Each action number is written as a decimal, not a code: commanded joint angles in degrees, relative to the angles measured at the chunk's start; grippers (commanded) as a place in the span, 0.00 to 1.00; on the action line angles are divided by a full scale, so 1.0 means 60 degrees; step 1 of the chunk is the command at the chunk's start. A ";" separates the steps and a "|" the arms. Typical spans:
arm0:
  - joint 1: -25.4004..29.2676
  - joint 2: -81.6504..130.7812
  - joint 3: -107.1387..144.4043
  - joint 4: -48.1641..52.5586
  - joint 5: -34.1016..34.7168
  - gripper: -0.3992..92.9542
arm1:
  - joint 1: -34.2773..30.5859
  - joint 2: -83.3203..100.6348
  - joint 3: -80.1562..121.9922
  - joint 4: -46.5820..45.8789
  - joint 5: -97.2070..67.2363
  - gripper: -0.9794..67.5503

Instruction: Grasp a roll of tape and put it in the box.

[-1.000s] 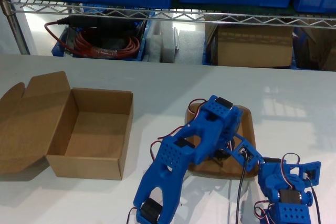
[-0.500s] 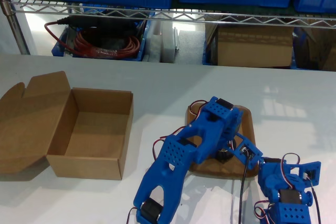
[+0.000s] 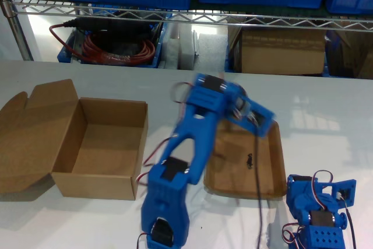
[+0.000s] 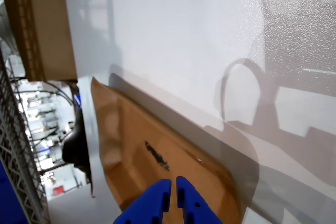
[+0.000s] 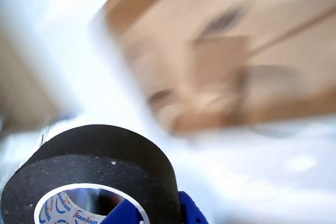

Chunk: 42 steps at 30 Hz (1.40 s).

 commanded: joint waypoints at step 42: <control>-0.7705 0.0234 0.1509 0.1685 -0.0967 0.21 | -0.0029 0.0059 0.0132 -0.0044 0.0029 0.02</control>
